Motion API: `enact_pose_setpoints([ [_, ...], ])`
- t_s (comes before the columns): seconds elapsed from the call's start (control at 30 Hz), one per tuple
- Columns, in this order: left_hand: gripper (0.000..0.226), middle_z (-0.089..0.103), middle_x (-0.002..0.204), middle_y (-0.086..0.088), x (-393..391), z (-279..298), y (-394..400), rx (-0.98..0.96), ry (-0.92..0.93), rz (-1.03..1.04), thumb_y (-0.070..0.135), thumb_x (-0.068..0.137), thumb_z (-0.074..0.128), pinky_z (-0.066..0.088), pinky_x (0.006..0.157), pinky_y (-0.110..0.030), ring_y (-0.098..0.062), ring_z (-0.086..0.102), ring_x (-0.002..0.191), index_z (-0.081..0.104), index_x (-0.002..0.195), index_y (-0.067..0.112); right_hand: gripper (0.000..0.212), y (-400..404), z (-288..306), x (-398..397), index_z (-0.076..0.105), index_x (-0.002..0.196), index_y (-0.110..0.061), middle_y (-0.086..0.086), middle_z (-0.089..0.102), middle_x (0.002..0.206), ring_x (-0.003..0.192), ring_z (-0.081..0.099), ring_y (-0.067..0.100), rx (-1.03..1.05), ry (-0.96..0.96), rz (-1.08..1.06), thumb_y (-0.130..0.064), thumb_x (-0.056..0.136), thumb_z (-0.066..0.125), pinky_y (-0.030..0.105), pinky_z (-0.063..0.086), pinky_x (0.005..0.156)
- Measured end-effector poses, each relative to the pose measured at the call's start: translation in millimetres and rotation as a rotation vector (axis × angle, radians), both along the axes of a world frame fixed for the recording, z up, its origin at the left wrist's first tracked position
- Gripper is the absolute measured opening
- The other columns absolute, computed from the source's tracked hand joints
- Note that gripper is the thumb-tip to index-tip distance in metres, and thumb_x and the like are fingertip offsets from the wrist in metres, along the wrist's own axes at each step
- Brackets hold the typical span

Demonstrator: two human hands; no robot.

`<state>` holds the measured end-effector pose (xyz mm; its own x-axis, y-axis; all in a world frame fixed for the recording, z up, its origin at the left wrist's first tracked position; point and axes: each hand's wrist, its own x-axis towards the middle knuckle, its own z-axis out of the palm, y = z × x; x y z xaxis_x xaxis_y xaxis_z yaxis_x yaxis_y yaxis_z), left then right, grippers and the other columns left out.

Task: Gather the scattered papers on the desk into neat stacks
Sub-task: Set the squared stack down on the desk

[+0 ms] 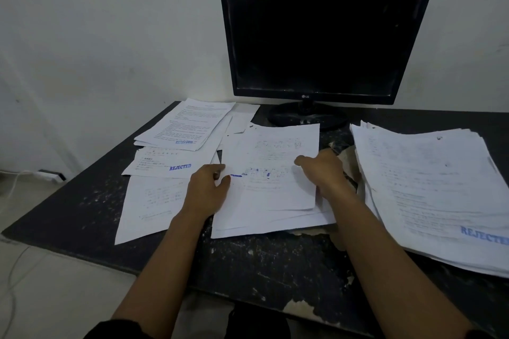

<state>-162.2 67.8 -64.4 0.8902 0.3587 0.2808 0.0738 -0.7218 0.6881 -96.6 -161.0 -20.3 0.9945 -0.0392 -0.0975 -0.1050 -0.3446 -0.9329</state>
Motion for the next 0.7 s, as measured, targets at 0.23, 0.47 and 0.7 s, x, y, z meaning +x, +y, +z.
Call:
enact_pose_setpoints([
  [0.23, 0.038, 0.064, 0.120, -0.007, 0.7, -2.5, 2.7, -0.050, -0.025, 0.002, 0.021, 0.093, 0.064, 0.039, 0.083, -0.015, -0.008, 0.056, 0.099, 0.060, 0.130, 0.009, 0.016, -2.5, -1.3, 0.0, 0.063, 0.104, -0.002, 0.011, 0.062, 0.105, 0.086, 0.056, 0.023, 0.055, 0.090, 0.043, 0.000, 0.088, 0.060, 0.029, 0.048, 0.074],
  [0.47, 0.029, 0.062, 0.118, 0.004, -1.5, 7.0, 6.5, -0.241, -0.249, 0.064, 0.024, 0.096, 0.059, 0.050, 0.072, -0.018, -0.008, 0.060, 0.090, 0.060, 0.125, 0.019, 0.036, -4.1, 11.4, 0.0, 0.056, 0.124, -0.009, 0.002, 0.061, 0.109, 0.086, 0.059, 0.013, 0.399, -0.127, -0.080, -0.002, 0.089, 0.059, 0.019, 0.046, 0.063],
  [0.7, 0.029, 0.060, 0.125, -0.003, 22.5, 20.3, 43.6, -0.076, -0.268, 0.076, 0.009, 0.093, 0.061, 0.044, 0.077, -0.024, -0.017, 0.059, 0.092, 0.061, 0.122, 0.013, 0.034, -4.6, 15.7, 0.5, 0.051, 0.120, -0.016, -0.008, 0.059, 0.098, 0.083, 0.057, 0.003, 0.566, -0.214, -0.262, -0.005, 0.090, 0.059, 0.019, 0.045, 0.062],
])
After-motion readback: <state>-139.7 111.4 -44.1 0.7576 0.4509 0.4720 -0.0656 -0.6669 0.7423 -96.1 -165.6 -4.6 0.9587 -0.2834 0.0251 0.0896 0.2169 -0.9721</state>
